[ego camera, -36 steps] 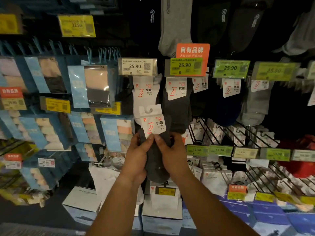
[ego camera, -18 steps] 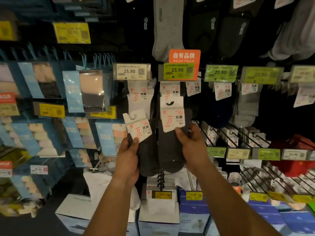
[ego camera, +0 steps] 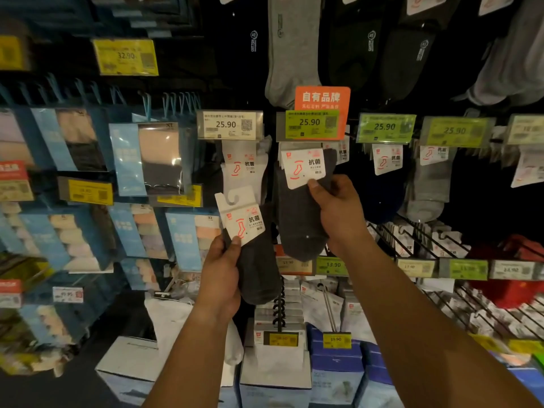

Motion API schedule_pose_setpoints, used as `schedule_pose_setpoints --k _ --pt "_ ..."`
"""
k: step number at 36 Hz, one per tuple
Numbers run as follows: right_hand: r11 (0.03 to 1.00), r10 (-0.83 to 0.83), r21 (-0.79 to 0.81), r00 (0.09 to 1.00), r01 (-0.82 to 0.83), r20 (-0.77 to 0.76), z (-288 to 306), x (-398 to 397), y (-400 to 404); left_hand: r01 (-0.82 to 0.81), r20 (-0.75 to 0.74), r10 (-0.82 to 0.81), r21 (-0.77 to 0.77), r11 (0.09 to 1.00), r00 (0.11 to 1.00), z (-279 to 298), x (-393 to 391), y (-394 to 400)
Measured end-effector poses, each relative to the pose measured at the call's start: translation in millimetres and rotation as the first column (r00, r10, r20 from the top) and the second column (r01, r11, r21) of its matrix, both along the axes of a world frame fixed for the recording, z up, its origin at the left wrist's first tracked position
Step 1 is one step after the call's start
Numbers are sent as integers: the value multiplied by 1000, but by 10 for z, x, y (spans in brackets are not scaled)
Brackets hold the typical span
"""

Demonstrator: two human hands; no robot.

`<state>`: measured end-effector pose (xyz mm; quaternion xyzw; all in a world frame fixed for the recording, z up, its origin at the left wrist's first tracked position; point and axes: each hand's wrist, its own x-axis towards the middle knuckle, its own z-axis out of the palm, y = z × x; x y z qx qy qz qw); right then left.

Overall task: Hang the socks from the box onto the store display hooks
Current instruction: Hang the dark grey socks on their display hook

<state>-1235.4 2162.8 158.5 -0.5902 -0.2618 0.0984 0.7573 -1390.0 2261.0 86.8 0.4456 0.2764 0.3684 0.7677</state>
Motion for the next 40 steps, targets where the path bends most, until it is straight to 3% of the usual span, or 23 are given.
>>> schedule_pose_setpoints --k 5,13,19,21,23,28,31,40 --pt "999 -25 -31 999 24 -28 -31 79 93 -6 10 6 -1 1000 1000 -13 -13 46" --pt "969 -124 -223 991 109 -54 -52 462 526 -26 1 26 11 1000 1000 -19 -7 77" --pt "911 -180 -350 975 216 132 -193 488 459 -5 -15 5 25 1000 1000 -5 5 83" --pt "831 -283 -384 900 402 331 -279 390 326 22 -39 -21 43 999 999 4 32 77" --pt "820 -335 -298 832 489 442 -371 180 179 51 -48 -48 76 996 998 37 89 62" --pt "954 -36 -289 990 75 137 -607 -292 63 175 19 -181 176 969 983 278 324 -80" --pt "980 -74 -178 994 88 80 -546 -219 72 194 -6 -198 224 955 980 431 517 -148" --pt "997 -74 -14 984 78 163 -280 -8 11 217 84 -248 273 937 965 609 715 -197"
